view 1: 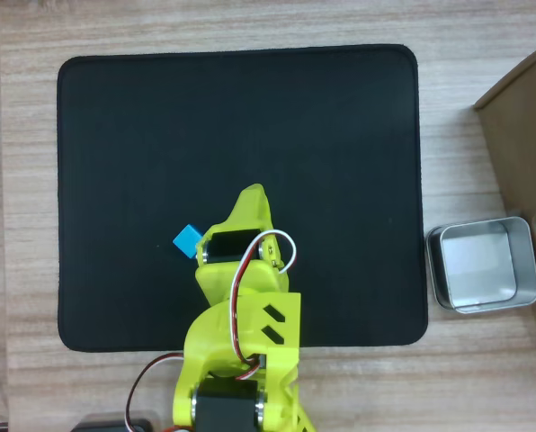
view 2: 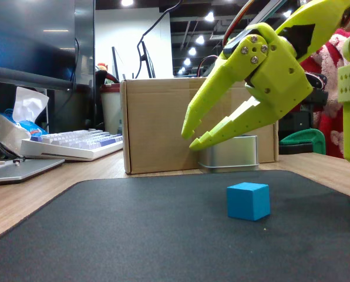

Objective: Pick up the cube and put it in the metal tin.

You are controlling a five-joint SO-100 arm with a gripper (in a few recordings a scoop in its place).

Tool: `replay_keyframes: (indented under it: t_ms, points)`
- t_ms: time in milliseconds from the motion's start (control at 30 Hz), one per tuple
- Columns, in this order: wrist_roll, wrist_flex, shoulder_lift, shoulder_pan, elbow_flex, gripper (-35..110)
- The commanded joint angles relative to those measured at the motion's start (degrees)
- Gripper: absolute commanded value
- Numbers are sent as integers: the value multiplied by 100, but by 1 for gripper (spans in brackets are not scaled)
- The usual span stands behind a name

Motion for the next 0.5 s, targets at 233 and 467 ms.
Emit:
replay_keyframes:
  t_ms: [233,467]
  points:
    - [-114,70,158,53,62,0]
    - [-193,-35,-501,-35,-360,5]
